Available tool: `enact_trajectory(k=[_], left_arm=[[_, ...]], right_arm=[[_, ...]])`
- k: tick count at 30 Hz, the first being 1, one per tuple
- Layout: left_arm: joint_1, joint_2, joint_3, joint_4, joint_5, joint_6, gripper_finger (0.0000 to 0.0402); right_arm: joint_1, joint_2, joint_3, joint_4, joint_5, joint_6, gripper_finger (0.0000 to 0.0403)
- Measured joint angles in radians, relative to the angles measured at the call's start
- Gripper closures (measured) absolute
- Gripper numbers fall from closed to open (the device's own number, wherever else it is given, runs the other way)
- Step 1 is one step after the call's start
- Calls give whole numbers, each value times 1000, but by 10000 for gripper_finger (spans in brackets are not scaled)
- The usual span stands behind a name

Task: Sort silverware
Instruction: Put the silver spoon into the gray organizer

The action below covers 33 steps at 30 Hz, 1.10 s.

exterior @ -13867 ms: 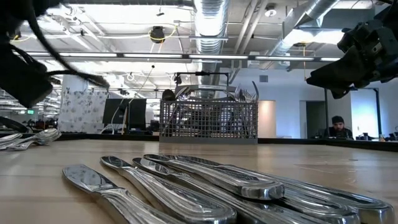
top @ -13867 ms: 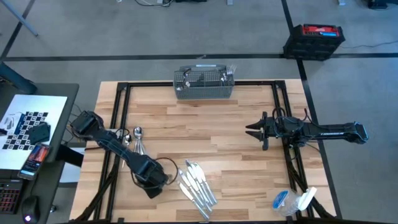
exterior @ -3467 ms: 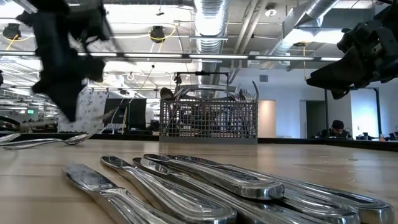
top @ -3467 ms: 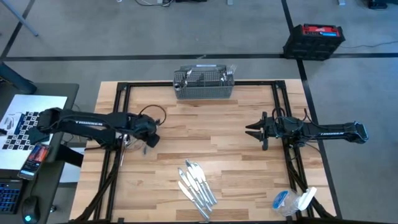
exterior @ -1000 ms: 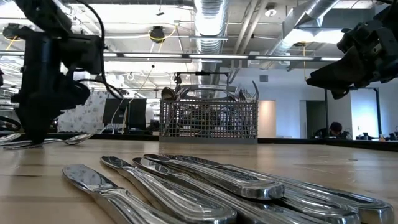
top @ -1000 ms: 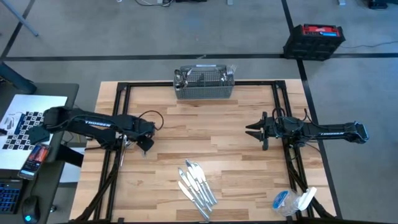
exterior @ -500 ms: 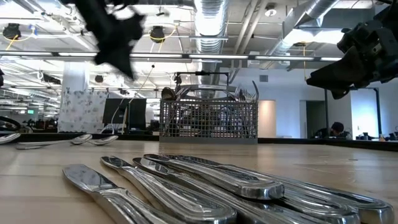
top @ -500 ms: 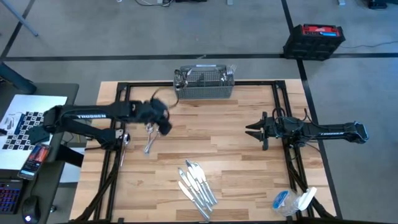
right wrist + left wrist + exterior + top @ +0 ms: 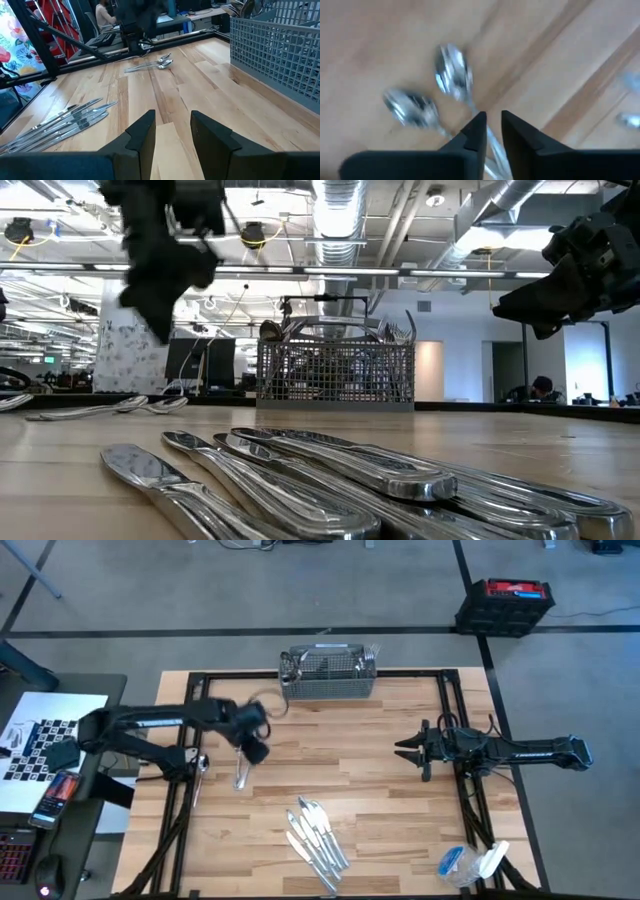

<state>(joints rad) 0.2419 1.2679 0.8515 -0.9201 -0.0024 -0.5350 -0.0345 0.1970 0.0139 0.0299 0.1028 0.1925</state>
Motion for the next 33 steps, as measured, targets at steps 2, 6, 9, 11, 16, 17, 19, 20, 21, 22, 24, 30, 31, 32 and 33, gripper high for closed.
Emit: enact_trajectory(k=[2, 6, 9, 11, 16, 17, 19, 20, 21, 22, 24, 30, 31, 32, 33], left_arm=[[-18, 40, -57, 40, -2, -55, 326], [-45, 127, -129, 172, 42, -124, 292], [-52, 186, -138, 233, 53, -155, 275], [-58, 228, -138, 257, 46, -158, 270], [-60, 278, -119, 256, 2, -147, 317], [-59, 282, -111, 247, -2, -137, 342], [-54, 281, -94, 238, -7, -104, 384], [-54, 281, -81, 232, -9, -91, 388], [-55, 279, -70, 229, -20, -79, 391], [-56, 272, -53, 235, -32, -66, 393], [-54, 244, 5, 272, -54, -36, 396], [-1, 131, 179, 406, -142, 135, 399], [18, 109, 204, 452, -180, 179, 399], [43, 91, 223, 511, -214, 229, 400], [68, 79, 236, 583, -243, 279, 400]], right_arm=[[0, 0, 0, 0, 0, 0, 290], [0, 0, 0, 1, 0, 0, 290], [0, 0, 0, 1, 0, 0, 290], [0, 0, 0, 0, 0, 0, 290], [0, -1, 0, 0, 0, 0, 290], [0, 0, 0, 1, 0, 0, 290], [0, 0, 0, 0, 0, 0, 290], [0, 0, 0, 0, 0, 0, 290], [0, 0, 0, 0, 0, 0, 290], [0, 0, 0, 0, 0, 0, 290], [0, 0, 0, 0, 0, 0, 290], [0, 0, 0, 0, 0, 0, 290], [0, 0, 0, 0, 0, 0, 290], [0, 0, 0, 0, 0, 0, 290], [0, 0, 0, 1, 0, 0, 290]])
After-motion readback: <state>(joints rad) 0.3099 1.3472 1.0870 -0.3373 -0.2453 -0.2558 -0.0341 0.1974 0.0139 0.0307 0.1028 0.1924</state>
